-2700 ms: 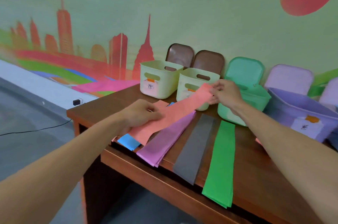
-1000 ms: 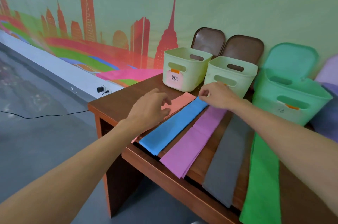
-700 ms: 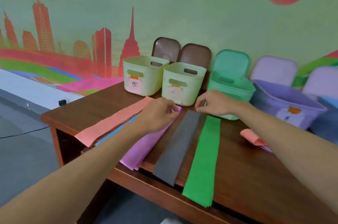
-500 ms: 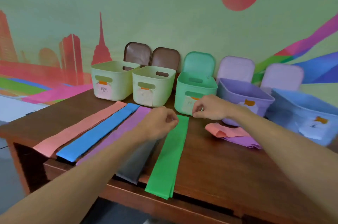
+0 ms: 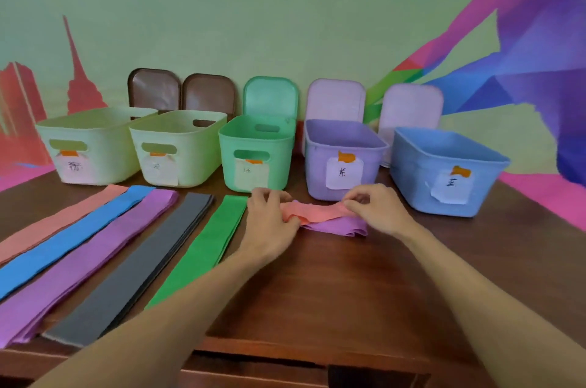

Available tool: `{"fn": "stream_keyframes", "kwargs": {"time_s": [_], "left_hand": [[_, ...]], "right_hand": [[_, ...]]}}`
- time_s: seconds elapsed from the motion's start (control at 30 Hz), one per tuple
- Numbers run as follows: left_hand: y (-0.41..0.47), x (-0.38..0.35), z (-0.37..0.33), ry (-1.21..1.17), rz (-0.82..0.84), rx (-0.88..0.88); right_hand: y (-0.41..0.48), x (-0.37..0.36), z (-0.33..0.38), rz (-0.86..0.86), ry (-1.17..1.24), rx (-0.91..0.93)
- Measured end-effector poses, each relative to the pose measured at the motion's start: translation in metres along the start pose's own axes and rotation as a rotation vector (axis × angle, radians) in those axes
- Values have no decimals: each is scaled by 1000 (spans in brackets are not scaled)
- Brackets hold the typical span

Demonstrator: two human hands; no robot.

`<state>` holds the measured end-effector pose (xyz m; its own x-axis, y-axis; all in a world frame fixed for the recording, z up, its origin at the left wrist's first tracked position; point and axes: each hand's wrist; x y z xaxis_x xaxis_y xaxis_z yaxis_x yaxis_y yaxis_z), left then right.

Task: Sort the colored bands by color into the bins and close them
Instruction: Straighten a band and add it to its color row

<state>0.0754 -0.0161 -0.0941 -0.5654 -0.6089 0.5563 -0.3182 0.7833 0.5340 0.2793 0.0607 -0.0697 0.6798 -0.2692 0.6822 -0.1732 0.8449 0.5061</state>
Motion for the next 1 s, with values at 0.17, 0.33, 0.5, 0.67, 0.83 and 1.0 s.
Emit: {"fn": "stream_keyframes", "kwargs": {"time_s": [0.17,0.33,0.5,0.67,0.83,1.0], "left_hand": [[7,-27,1,38,7,59],[12,-36,9,2,26,157],[8,-32,7,-41,43,101],[2,-27,6,-136,-6,34],[1,-26,8,-190,8,-6],[0,-24,7,-181,75,10]], "right_hand": [[-6,-11,-32,-215,128,-172],[-3,-15,-52,-290,68,-310],[2,-28,-46,-86,-131,-377],[4,-32,-40,-52,-167,-408],[-2,-27,-38,-132,0,-439],[-6,-24,-40,-361,291,-454]]}}
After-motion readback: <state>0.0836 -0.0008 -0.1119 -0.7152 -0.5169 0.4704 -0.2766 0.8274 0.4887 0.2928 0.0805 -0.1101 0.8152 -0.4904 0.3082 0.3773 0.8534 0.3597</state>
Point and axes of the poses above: each hand's wrist, its own y-axis towards the middle knuckle, its own x-axis out of the back of the hand, z = x × y, and after that the axes turned 11 degrees about -z, right-handed
